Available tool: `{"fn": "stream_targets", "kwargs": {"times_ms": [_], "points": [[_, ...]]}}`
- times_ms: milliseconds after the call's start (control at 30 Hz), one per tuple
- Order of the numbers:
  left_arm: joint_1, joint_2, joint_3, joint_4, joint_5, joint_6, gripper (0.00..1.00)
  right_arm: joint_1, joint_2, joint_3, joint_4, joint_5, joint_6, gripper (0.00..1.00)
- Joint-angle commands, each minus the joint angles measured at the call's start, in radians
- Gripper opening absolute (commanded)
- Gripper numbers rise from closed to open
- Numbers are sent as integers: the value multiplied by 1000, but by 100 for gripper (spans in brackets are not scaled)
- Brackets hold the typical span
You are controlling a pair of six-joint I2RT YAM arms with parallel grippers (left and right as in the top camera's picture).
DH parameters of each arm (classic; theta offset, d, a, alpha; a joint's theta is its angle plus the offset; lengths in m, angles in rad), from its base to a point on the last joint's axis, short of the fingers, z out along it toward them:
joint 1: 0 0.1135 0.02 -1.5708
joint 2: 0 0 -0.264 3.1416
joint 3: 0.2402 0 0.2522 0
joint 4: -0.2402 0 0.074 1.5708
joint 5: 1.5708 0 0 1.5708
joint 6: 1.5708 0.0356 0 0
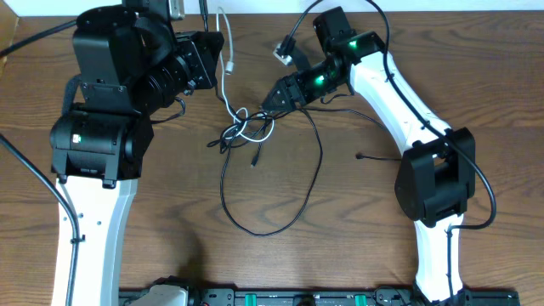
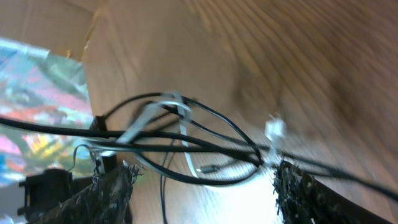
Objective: Untangle cables
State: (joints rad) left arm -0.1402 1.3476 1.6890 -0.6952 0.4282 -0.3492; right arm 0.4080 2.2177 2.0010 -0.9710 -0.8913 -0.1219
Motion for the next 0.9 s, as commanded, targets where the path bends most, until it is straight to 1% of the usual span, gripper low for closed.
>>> {"fn": "stream_targets", "kwargs": {"times_ms": [0,67,167,300,400,500,600,733,867], "points": [[4,5,5,-6,-103,-111,8,36,-80,0,21,-69,-85,71],[4,5,5,-6,-128,-136,8,58,-84,0,32,-6,-56,70],[5,5,5,-5,-131,-143,8,93,-83,-1,26,159,19,67],[5,5,5,-6,-131,-143,8,117,-83,-1,-14,223,32,63],[5,5,5,-11,-144,-142,8,129,-80,-1,-63,319,64,61],[5,6,5,-58,-243,-142,8,138,-78,-1,-88,422,137,60],[5,19,5,-106,-328,-142,8,140,-78,-1,-87,437,201,59],[7,59,5,-145,-396,-141,8,159,-78,-1,-87,450,278,56],[28,117,5,-176,-417,-135,8,215,-75,-1,-88,543,348,53]]}}
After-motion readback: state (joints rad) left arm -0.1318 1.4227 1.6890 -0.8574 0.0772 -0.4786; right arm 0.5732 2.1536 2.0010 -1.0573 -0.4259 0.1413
